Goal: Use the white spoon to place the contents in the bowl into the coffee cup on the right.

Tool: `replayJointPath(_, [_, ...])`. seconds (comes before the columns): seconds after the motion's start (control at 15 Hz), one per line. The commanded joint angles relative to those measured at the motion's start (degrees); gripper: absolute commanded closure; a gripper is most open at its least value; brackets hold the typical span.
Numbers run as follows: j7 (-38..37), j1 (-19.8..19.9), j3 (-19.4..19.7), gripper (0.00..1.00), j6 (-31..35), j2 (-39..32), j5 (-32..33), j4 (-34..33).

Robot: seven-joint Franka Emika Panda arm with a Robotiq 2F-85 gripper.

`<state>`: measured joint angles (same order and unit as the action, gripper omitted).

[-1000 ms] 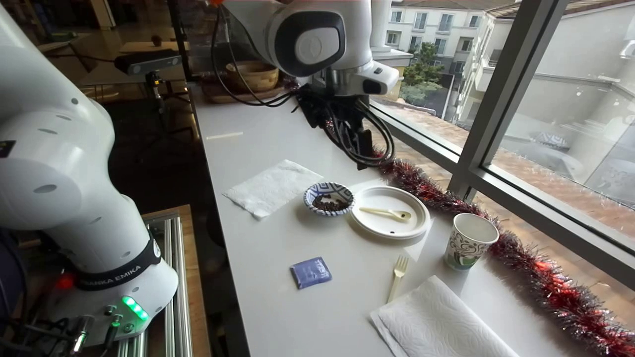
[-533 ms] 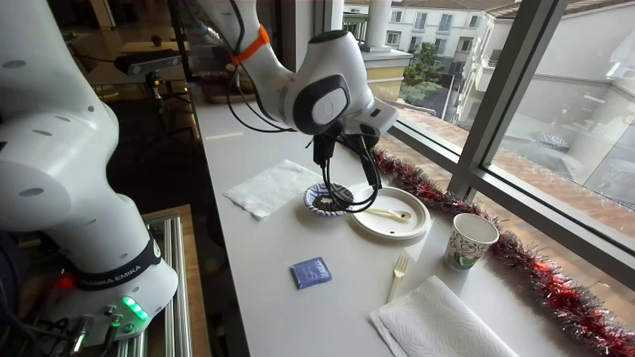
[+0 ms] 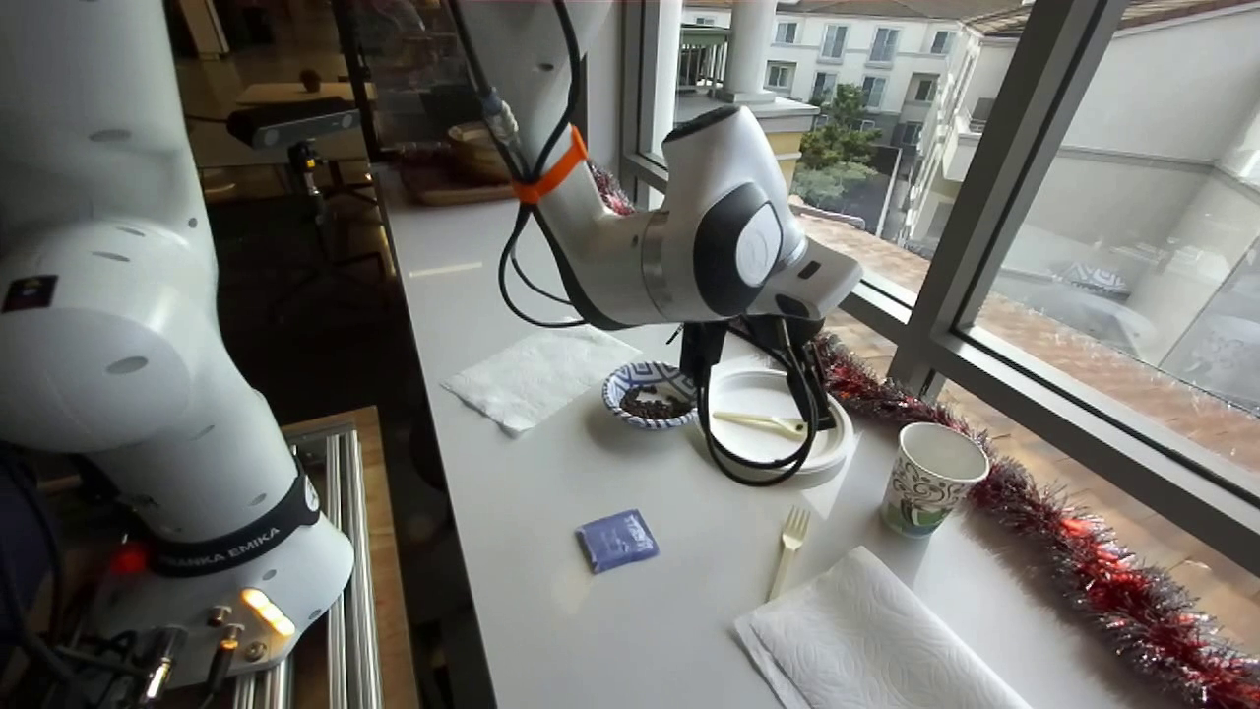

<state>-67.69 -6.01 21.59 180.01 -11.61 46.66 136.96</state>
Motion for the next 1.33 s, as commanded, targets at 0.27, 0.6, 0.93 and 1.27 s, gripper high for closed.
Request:
replayJointPath(0.27, [-27.1,-24.1,15.7,0.0,0.4,-11.9,12.0,-5.3])
replayJointPath(0.6, [-35.2,-35.2,22.1,0.0,0.8,-18.5,11.0,-5.5])
replayJointPath(0.93, [-40.9,-43.2,28.5,0.08,3.5,-24.2,10.2,-6.1])
replayJointPath(1.27, [-43.2,-47.9,33.4,0.33,6.9,-29.1,9.1,-6.6])
